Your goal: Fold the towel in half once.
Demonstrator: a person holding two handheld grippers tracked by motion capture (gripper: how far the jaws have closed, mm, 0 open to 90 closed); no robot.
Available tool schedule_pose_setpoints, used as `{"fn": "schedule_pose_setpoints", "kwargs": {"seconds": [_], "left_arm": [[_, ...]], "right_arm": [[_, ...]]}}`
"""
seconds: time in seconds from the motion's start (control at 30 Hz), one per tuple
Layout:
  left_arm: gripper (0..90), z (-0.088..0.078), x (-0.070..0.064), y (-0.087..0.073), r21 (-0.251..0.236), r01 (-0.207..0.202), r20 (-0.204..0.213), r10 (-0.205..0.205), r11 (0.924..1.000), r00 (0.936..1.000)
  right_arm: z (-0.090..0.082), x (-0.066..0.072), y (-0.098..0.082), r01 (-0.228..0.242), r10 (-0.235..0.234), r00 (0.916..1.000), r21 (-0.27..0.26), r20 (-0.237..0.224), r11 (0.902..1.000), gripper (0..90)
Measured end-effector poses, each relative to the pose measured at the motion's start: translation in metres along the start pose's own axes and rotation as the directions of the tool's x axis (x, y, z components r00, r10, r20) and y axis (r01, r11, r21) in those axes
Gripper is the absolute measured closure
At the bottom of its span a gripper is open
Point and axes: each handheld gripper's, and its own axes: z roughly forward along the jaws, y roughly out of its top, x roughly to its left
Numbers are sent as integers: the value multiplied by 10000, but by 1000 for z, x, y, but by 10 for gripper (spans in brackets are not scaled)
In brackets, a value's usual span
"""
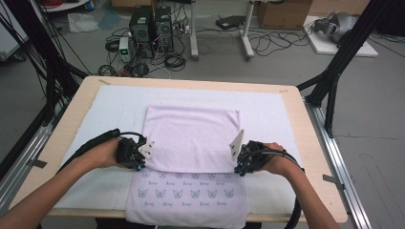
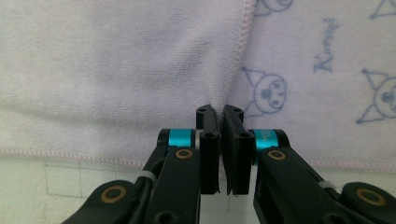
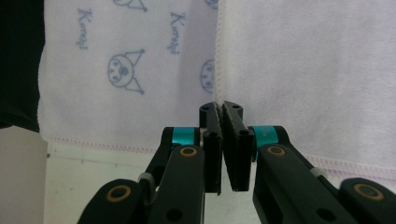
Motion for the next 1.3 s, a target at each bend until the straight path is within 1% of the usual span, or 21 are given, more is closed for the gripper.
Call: {"fn": "schedule_pose_setpoints", "kwargs": {"seconds": [0.07,0.2,0.27,0.43,0.6,0.7,0.77,0.8,0.83,0.87,0.9,0.93,0.97,1.0,1.03,1.1,1.13,1.2,1.23,1.27,1.3], "left_arm": [[850,-7,-2,-1,-268,82,84,-80,9996,9999],[849,-19,-11,-3,-652,-35,134,44,9979,9999],[848,-24,-16,-4,-737,-158,164,170,9972,9997],[846,-32,-29,-6,-995,-52,209,73,9950,9998],[846,-37,-50,-6,-1298,-260,675,350,9912,9971],[847,-37,-60,-6,-1358,-287,676,382,9903,9970],[849,-38,-67,-7,-1396,-311,799,425,9897,9959],[850,-39,-72,-7,-1391,-294,1096,449,9898,9930],[851,-39,-79,-7,-1482,-418,1412,630,9881,9880],[851,-40,-87,-7,-1636,-712,1648,984,9839,9814],[847,-40,-95,-8,-1847,-834,1931,1194,9792,9739],[803,-40,-101,-10,-2116,-915,2167,1380,9731,9664],[633,-40,-104,-11,-2388,-822,2107,1343,9676,9683],[438,-41,-103,-13,-2420,-670,1814,1129,9680,9769],[374,-43,-101,-15,-2415,-465,1613,873,9693,9830],[376,-47,-93,-21,-2844,-362,1223,737,9580,9898],[379,-49,-88,-25,-3000,-202,1064,545,9537,9928],[377,-51,-75,-31,-3280,275,532,-106,9443,9985],[373,-52,-67,-34,-3348,490,230,-438,9410,9988],[368,-52,-59,-37,-3387,849,76,-875,9370,9961],[369,-51,-50,-40,-3528,1221,-336,-1429,9277,9892]], "right_arm": [[-4,1,-1,9,-8,10000,-118,73,9999,868],[-15,7,-5,171,-168,9998,-492,80,9986,869],[-20,12,-6,206,-197,9997,-666,144,9976,869],[-31,27,-7,494,-484,9987,-908,139,9946,869],[-34,46,-7,635,-665,9973,-893,-304,9940,869],[-33,53,-9,611,-656,9968,-959,-447,9935,869],[-31,58,-9,651,-723,9950,-1013,-693,9927,869],[-30,63,-8,697,-802,9921,-1079,-965,9917,870],[-28,68,-7,800,-966,9852,-1185,-1417,9897,871],[-25,74,-6,1126,-1369,9727,-1346,-1874,9845,870],[-24,81,-5,1296,-1620,9582,-1470,-2359,9806,865],[-22,86,-5,1369,-1794,9444,-1666,-2756,9765,802],[-22,89,-7,1304,-1734,9500,-1748,-2597,9759,651],[-24,89,-10,954,-1346,9665,-1810,-2186,9788,574],[-26,85,-14,488,-872,9736,-1806,-2109,9823,561],[-32,79,-21,214,-554,9849,-2019,-1642,9792,534],[-34,76,-23,54,-403,9872,-2205,-1542,9754,512],[-39,70,-25,-205,-89,9933,-2521,-1152,9675,493],[-41,66,-26,-348,97,9954,-2655,-951,9635,491],[-43,62,-27,-502,366,9979,-2767,-540,9597,481],[-45,56,-29,-746,712,9972,-2865,-223,9552,479]]}}
